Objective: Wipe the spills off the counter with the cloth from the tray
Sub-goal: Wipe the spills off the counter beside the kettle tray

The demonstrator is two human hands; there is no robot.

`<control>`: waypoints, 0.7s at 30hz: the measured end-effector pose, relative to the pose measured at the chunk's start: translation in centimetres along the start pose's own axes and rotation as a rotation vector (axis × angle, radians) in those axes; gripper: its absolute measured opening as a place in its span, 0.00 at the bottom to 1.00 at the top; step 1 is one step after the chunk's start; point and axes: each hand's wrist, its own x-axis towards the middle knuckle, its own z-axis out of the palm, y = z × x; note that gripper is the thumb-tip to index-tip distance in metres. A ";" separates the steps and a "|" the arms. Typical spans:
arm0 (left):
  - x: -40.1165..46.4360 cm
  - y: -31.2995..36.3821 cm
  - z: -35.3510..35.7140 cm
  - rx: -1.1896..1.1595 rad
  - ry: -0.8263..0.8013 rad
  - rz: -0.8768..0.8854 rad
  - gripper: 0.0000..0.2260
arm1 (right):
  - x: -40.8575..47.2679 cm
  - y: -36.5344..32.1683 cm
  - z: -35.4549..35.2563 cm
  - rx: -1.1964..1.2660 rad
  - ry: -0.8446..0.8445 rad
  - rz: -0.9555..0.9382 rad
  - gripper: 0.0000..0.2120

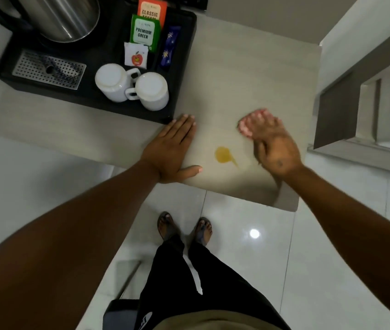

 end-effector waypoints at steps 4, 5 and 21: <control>-0.6 0.4 0.0 -0.021 -0.009 -0.040 0.49 | 5.1 -0.1 -1.1 0.011 0.037 0.123 0.27; -0.9 0.4 0.0 -0.022 -0.015 -0.049 0.50 | 5.9 -1.0 -0.7 0.015 0.041 0.106 0.27; -3.4 -0.7 -0.2 0.027 -0.066 -0.004 0.56 | -3.6 -2.7 1.5 0.029 0.143 0.394 0.27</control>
